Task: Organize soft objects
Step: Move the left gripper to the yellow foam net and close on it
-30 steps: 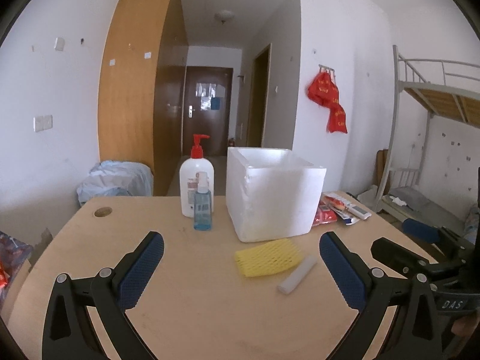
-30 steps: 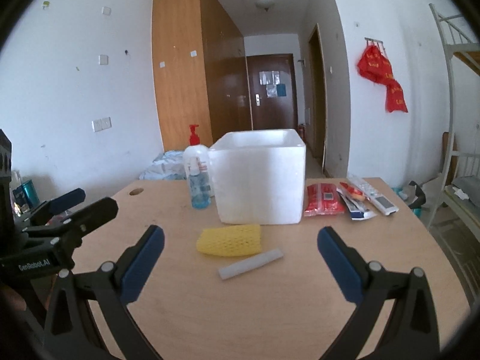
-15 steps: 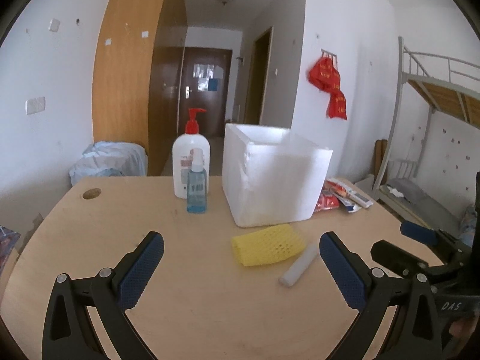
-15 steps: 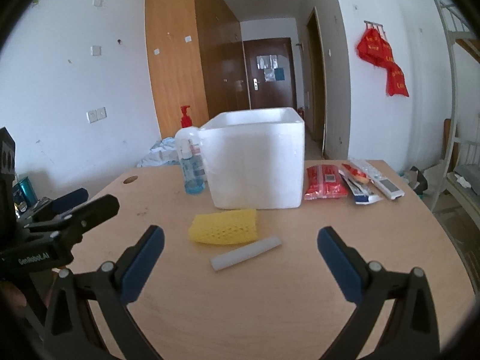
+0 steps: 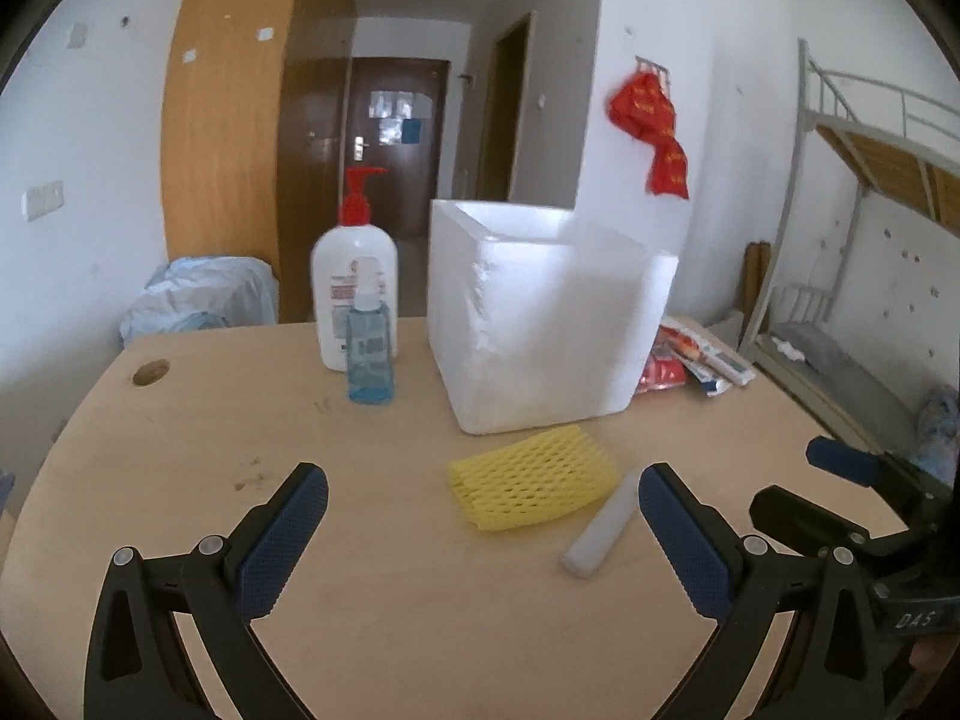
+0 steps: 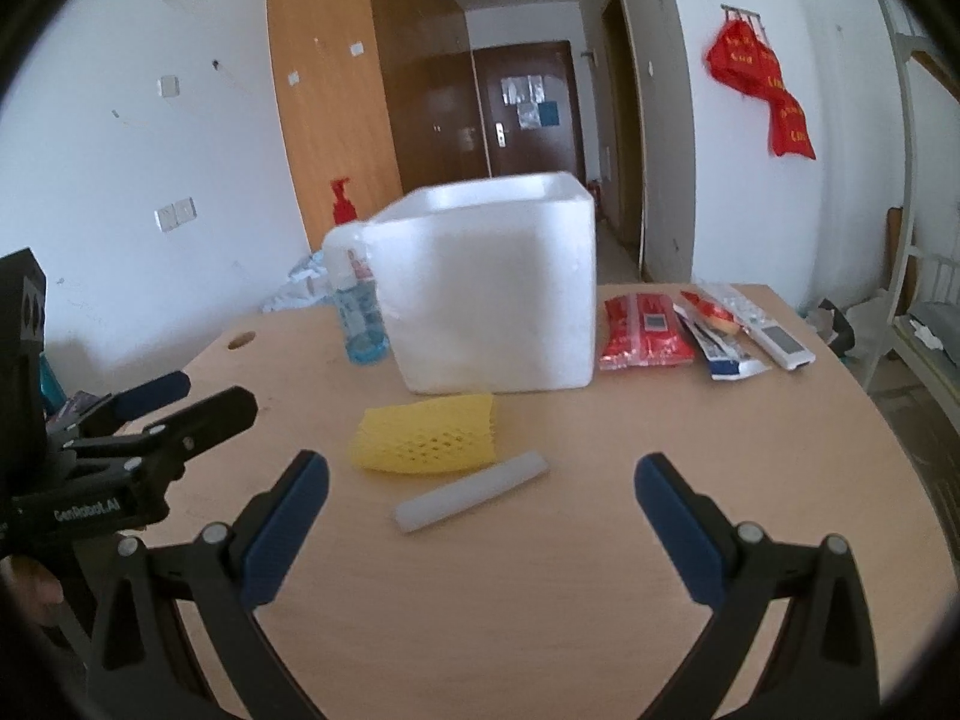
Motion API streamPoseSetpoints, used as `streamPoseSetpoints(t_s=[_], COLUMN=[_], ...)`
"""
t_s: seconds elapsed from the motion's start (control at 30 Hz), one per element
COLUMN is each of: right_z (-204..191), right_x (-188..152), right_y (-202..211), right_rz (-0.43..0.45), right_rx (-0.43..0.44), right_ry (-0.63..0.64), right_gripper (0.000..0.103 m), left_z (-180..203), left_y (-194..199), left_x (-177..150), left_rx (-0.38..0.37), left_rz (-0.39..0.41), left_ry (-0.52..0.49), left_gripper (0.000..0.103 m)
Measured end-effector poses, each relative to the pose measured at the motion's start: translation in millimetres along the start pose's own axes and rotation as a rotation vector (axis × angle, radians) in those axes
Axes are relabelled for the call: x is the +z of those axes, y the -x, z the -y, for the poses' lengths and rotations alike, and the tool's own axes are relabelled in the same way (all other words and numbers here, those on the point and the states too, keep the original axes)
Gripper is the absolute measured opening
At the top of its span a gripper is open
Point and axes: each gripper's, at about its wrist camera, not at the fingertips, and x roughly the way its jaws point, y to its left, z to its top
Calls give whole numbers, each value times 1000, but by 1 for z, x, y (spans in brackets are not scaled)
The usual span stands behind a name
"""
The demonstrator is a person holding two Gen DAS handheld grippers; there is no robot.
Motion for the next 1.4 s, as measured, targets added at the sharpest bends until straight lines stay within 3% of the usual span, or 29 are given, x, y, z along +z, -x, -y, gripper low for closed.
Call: streamPoseSetpoints(t_s=[0.2, 0.43, 0.63, 0.83, 1.3, 1.4], right_z=[7, 14, 16, 23, 29, 29], right_x=[0, -1, -5, -6, -7, -8], right_y=[-14, -32, -46, -52, -57, -56], right_rz=[-43, -78, -124, -150, -168, -168], right_rx=[0, 13, 31, 86, 133, 139], right_ry=[-12, -34, -45, -83, -118, -122], right_gripper=[103, 103, 103, 103, 103, 103], left_z=[4, 1, 5, 3, 1, 3], left_y=[-31, -61, -73, -91, -118, -124], left_x=[5, 5, 5, -1, -7, -9], left_rx=[-76, -60, -61, -130, -143, -161], left_rz=[-66, -92, -57, -93, -227, -258], left_ry=[-37, -36, -71, -55, -37, -40], left_gripper=[103, 103, 103, 102, 88, 78])
